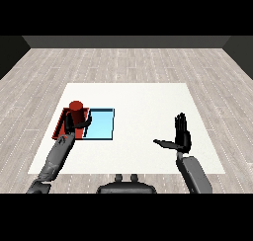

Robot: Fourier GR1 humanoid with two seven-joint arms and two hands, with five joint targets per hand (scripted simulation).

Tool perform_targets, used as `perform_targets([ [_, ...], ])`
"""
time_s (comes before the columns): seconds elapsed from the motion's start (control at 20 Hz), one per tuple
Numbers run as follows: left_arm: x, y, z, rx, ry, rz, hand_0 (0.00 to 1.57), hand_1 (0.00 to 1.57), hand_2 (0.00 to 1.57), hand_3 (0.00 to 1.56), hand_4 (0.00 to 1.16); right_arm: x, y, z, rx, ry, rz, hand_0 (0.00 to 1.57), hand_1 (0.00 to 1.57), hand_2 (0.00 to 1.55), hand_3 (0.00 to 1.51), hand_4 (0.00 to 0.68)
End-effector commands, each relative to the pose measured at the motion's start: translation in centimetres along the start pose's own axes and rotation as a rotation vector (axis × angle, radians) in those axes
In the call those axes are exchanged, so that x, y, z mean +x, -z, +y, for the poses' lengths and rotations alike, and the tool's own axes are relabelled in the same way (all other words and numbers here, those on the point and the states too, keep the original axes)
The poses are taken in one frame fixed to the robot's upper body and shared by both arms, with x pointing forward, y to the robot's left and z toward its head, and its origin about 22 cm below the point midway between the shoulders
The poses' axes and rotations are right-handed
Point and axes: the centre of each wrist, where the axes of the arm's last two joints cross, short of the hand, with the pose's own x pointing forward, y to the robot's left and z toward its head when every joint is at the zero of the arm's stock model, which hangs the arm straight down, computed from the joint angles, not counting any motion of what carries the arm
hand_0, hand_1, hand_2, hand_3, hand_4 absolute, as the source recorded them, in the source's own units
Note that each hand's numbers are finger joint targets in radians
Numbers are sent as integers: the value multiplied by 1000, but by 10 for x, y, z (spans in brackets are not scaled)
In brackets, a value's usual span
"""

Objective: Pick the red can and put it in the red box

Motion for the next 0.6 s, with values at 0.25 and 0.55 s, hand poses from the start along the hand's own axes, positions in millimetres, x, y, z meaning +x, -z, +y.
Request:
perform_targets([
  [0.25, -39, 45, 37, 49, 177, 197, 1571, 1571, 1565, 1473, 1079, -23, 6, -8, -52, -78, 68, 0, 0, 0, 0, 0],
  [0.55, -64, 31, 14, 41, 274, 331, 1554, 1554, 1459, 1432, 1010, -38, 35, -9, -54, -29, 85, 0, 0, 0, 0, 0],
])
